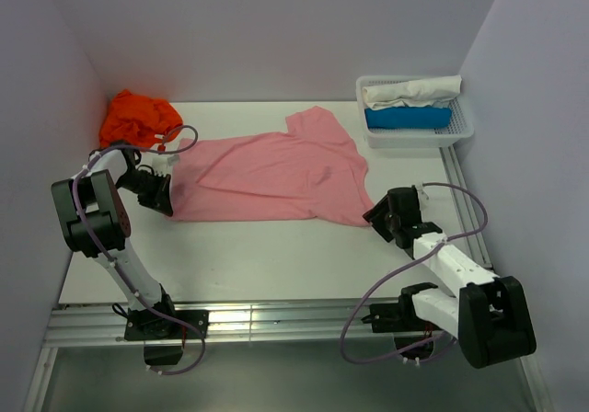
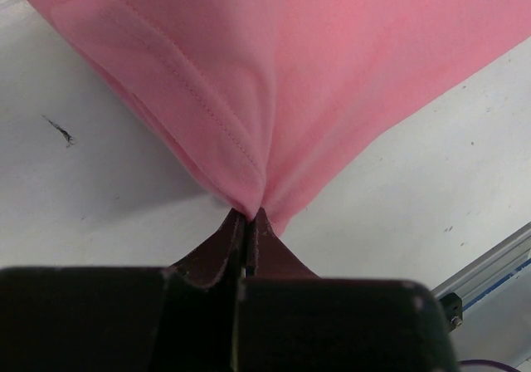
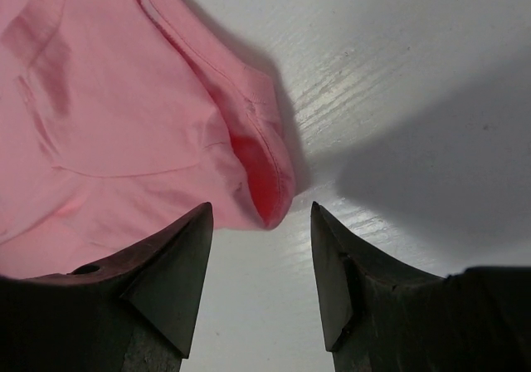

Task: Roll the t-shirts
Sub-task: Fold the tshirt

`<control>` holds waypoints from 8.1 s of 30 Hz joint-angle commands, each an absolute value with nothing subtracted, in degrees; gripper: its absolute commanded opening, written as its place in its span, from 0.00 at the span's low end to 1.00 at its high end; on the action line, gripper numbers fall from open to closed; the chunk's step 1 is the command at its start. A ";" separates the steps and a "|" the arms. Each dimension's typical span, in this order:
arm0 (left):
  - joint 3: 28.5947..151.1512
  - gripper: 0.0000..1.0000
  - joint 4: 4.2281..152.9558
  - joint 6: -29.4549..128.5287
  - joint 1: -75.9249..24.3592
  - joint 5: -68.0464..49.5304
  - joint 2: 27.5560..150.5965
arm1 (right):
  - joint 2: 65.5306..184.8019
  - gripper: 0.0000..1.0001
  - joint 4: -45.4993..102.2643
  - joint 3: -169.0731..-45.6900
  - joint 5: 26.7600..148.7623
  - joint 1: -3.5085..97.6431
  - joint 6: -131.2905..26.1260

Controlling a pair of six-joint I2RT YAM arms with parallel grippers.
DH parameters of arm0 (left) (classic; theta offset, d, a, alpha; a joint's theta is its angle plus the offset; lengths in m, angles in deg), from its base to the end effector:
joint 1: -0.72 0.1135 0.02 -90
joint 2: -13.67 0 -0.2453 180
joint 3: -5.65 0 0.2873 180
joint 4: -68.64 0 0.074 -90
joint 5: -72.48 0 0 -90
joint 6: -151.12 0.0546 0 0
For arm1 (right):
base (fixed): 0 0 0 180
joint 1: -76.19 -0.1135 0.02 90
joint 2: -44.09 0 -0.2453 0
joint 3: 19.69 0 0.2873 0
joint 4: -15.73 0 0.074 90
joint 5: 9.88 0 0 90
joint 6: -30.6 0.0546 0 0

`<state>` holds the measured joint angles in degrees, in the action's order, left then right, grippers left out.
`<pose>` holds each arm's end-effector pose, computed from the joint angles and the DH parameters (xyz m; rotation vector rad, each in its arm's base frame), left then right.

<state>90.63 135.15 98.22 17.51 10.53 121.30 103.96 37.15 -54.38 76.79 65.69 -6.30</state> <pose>0.3532 0.0798 0.1145 0.5061 2.7958 -0.6232 0.2416 0.0416 0.1101 0.9093 2.2548 0.4497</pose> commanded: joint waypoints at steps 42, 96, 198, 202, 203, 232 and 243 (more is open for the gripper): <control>86.17 0.00 147.84 112.00 17.85 3.22 116.68 | 88.74 0.06 72.69 -66.81 65.71 65.03 -9.30; 131.34 0.66 136.15 84.14 9.86 12.02 144.27 | 140.05 0.50 52.93 -106.80 75.90 64.77 -23.98; 129.86 0.52 130.36 80.98 8.36 -2.14 144.28 | 181.36 0.54 61.10 -153.19 78.80 63.45 -26.96; 129.24 0.52 130.35 81.42 8.36 -2.05 144.01 | 183.74 0.57 63.11 -156.28 77.13 62.22 -27.49; 129.24 0.52 130.44 81.51 8.36 -2.05 143.92 | 184.53 0.57 63.55 -156.81 77.04 61.87 -27.41; 128.62 0.14 131.49 82.65 8.36 -0.65 144.36 | 176.99 0.00 59.35 -148.39 68.17 59.23 -28.99; 129.24 0.23 132.46 83.18 8.45 1.37 143.31 | 167.84 0.00 55.30 -139.50 64.04 58.53 -29.25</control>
